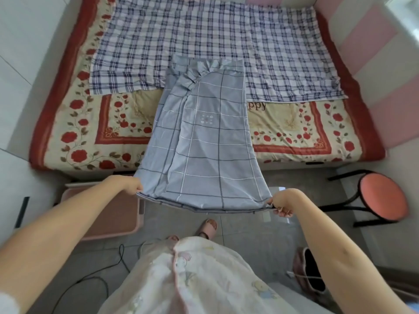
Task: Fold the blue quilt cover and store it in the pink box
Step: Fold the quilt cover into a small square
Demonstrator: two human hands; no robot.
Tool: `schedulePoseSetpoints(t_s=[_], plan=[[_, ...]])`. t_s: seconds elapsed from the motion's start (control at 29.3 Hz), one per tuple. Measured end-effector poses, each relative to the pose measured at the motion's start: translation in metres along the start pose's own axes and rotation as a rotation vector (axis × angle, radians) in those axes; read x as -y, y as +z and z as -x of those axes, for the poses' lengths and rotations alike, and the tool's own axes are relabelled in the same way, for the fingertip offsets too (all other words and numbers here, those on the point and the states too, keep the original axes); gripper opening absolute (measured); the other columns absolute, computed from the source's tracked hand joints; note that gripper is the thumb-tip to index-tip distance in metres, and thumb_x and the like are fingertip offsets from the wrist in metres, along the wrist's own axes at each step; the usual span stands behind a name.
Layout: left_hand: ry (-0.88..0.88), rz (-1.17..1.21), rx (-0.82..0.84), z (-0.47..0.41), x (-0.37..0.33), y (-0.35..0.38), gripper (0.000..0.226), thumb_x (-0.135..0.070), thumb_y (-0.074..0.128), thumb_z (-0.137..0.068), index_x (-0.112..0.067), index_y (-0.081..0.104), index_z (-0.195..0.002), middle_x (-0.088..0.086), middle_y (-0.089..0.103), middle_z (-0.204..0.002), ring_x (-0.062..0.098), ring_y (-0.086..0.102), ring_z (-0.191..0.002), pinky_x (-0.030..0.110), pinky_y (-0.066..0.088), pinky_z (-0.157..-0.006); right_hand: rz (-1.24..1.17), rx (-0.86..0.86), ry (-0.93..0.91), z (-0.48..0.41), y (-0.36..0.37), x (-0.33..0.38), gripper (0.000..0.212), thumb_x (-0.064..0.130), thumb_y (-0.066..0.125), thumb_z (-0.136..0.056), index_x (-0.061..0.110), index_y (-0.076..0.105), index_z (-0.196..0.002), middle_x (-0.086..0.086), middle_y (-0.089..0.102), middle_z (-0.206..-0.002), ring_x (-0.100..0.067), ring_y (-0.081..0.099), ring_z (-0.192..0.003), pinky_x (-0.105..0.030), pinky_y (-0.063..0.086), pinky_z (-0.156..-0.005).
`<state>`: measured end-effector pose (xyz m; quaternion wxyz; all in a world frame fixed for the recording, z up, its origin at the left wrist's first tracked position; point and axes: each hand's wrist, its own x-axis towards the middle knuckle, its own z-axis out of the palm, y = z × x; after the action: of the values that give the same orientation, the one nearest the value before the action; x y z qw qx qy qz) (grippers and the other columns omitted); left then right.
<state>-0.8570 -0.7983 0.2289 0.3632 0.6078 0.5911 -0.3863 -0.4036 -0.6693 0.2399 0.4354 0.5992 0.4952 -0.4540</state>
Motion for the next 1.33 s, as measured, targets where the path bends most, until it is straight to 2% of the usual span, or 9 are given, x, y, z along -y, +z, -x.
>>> schedulePoseSetpoints(t_s=[0.17,0.31,0.41,0.55,0.62,0.85,1.03,1.16,1.33], plan=[[0.041,0.010,0.371,0.016,-0.003,0.026,0.018,-0.006,0.045,-0.094,-0.013,0.052,-0.079,-0.001,0.045,-0.072,0.010,0.035,-0.057,0.021,0.032,-0.053,0.101,0.217,0.126,0.001,0.034,-0.008,0.045,-0.004,0.014,-0.093,0.025,0.045,-0.108,0.000,0.055,-0.055,-0.010,0.044,-0.036,-0.015,0.041,-0.045],[0.072,-0.026,0.395,0.024,-0.003,0.055,0.014,-0.002,0.049,-0.091,-0.003,0.058,-0.101,-0.002,0.045,-0.068,0.009,0.038,-0.056,0.013,0.032,-0.042,0.039,0.329,0.197,0.006,0.066,-0.004,0.033,0.007,0.019,-0.101,0.019,0.048,-0.090,0.002,0.054,-0.048,-0.008,0.046,-0.037,-0.018,0.041,-0.048],[0.063,0.071,0.356,0.024,0.003,0.062,0.011,-0.001,0.051,-0.089,-0.005,0.056,-0.097,-0.001,0.045,-0.072,0.009,0.039,-0.058,0.015,0.033,-0.045,-0.074,0.307,0.227,0.010,0.067,0.002,0.034,0.022,0.027,-0.104,0.014,0.046,-0.078,0.002,0.051,-0.043,-0.009,0.045,-0.036,-0.017,0.040,-0.046],[0.029,0.408,0.145,0.019,0.025,0.055,0.014,0.004,0.053,-0.084,-0.010,0.054,-0.083,-0.001,0.048,-0.077,0.010,0.041,-0.063,0.017,0.032,-0.050,-0.380,0.090,0.140,0.004,0.060,-0.010,0.027,0.022,0.037,-0.099,0.021,0.048,-0.075,0.003,0.048,-0.043,-0.011,0.044,-0.036,-0.017,0.037,-0.046],[-0.002,0.641,-0.030,0.018,0.041,0.040,0.020,0.005,0.051,-0.084,-0.012,0.051,-0.073,0.002,0.048,-0.074,0.012,0.040,-0.063,0.021,0.030,-0.053,-0.805,-0.106,0.088,0.003,0.043,-0.009,0.027,0.009,0.029,-0.094,0.014,0.049,-0.078,0.001,0.049,-0.041,-0.010,0.047,-0.031,-0.016,0.039,-0.044],[0.007,1.280,-0.589,0.004,0.086,-0.071,0.006,-0.007,0.062,-0.087,-0.007,0.057,-0.090,0.009,0.056,-0.085,0.019,0.051,-0.075,0.032,0.042,-0.068,-1.748,-0.339,-0.262,0.028,-0.060,0.044,0.024,0.000,0.032,-0.095,0.008,0.052,-0.086,-0.001,0.063,-0.047,-0.009,0.060,-0.039,-0.018,0.049,-0.041],[-0.105,1.386,-0.961,-0.013,0.096,-0.164,0.021,-0.018,0.068,-0.086,-0.007,0.051,-0.080,0.022,0.049,-0.077,0.034,0.052,-0.079,0.036,0.036,-0.060,-1.766,-0.447,-0.449,0.039,-0.147,0.089,0.032,-0.003,0.022,-0.091,0.008,0.050,-0.081,0.001,0.058,-0.041,-0.009,0.060,-0.037,-0.017,0.047,-0.037],[-0.185,1.378,-1.119,-0.046,0.110,-0.258,0.034,-0.019,0.062,-0.092,-0.001,0.051,-0.118,0.021,0.055,-0.121,0.037,0.053,-0.110,0.038,0.042,-0.085,-1.656,-0.445,-0.531,0.034,-0.251,0.127,0.028,0.010,0.031,-0.098,0.006,0.057,-0.087,-0.002,0.065,-0.048,-0.011,0.065,-0.045,-0.021,0.054,-0.044],[-0.278,1.370,-1.193,-0.117,0.133,-0.368,0.032,-0.017,0.054,-0.096,0.005,0.052,-0.119,0.022,0.054,-0.120,0.038,0.051,-0.112,0.037,0.038,-0.085,-1.417,-0.379,-0.619,-0.005,-0.396,0.192,0.021,0.024,0.053,-0.095,0.008,0.058,-0.108,-0.004,0.062,-0.092,-0.015,0.057,-0.090,-0.023,0.045,-0.091]])
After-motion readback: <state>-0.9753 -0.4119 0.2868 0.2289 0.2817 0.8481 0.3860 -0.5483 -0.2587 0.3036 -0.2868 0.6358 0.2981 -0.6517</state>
